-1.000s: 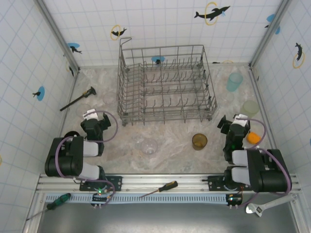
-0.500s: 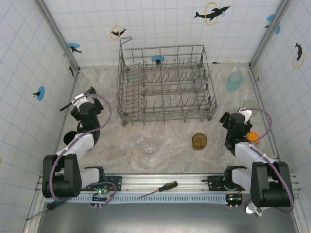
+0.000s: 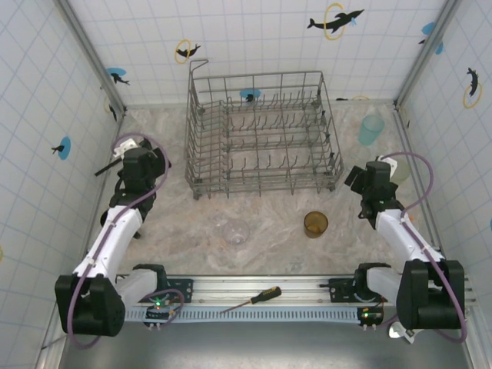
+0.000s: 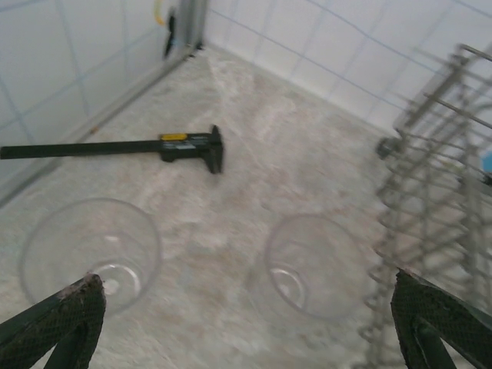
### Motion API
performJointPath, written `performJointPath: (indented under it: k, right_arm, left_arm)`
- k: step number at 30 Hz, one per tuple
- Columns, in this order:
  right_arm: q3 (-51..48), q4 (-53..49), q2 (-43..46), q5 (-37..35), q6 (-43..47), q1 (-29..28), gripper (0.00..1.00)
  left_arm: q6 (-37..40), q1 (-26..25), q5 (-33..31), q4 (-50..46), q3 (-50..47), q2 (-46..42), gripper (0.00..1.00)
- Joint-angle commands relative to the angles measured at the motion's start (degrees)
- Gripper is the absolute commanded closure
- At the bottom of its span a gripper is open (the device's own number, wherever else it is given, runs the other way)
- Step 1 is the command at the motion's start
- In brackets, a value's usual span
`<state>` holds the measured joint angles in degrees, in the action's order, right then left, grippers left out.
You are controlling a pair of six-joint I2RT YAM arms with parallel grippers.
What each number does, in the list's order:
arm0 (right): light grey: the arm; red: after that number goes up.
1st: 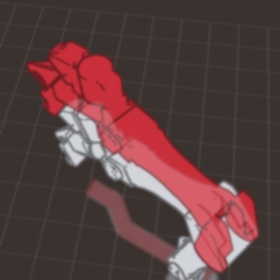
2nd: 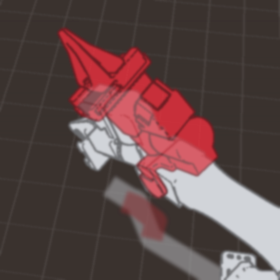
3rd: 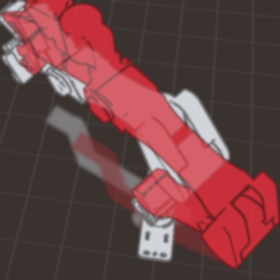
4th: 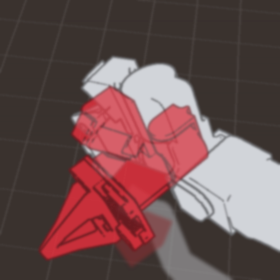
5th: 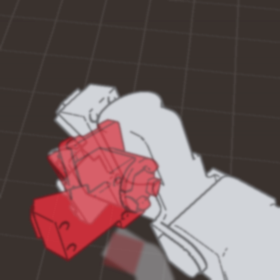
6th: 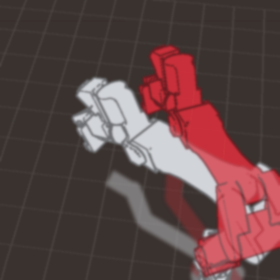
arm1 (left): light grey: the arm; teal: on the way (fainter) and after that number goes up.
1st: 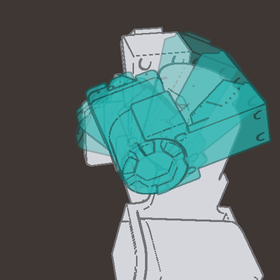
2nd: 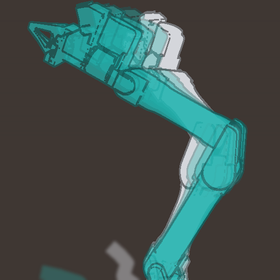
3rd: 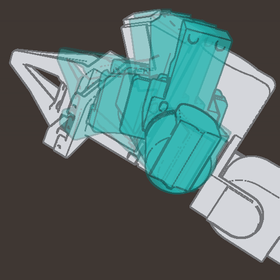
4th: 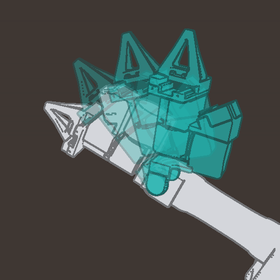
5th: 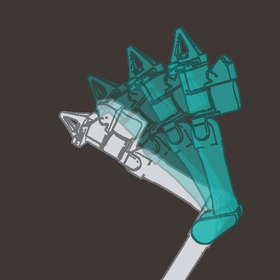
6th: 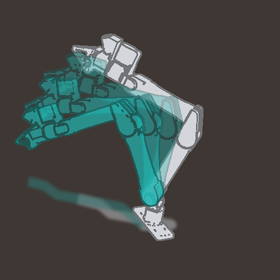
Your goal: Load the cups into the dish rack
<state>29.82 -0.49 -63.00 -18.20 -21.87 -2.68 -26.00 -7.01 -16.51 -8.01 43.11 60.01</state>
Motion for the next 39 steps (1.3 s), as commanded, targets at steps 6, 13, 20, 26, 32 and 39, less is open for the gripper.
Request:
performJointPath:
  k: [6, 13, 20, 26, 32, 39]
  right_arm:
    - [3.19, -5.90, 0.19, 3.04, 0.24, -0.03, 0.00]
    - [5.11, -8.97, -1.25, 4.09, -0.21, 0.05, 0.00]
    - [5.23, -9.76, -2.11, 5.43, -0.15, 0.66, 0.00]
    - [4.76, -9.81, -1.47, 7.68, -0.31, 0.91, 0.00]
    - [4.67, -10.47, -0.63, 7.55, -1.19, 1.60, 0.00]
    - [4.37, -11.35, -0.50, 9.57, -1.21, 3.49, 0.00]
  left_arm:
    - [-8.03, -10.45, -0.72, -19.68, 12.19, -1.40, 0.03]
    - [-13.51, -20.76, 2.99, -22.51, 18.93, 1.55, 0.02]
    - [-16.30, -38.13, -5.88, -24.10, 24.98, 7.64, 0.02]
    - [-14.88, -49.54, -12.40, -19.93, 26.06, 13.28, 0.02]
    - [-14.68, -55.63, -11.35, -18.51, 29.95, 20.74, 0.02]
    - [-12.85, -58.64, -5.62, -18.53, 35.81, 29.51, 0.02]
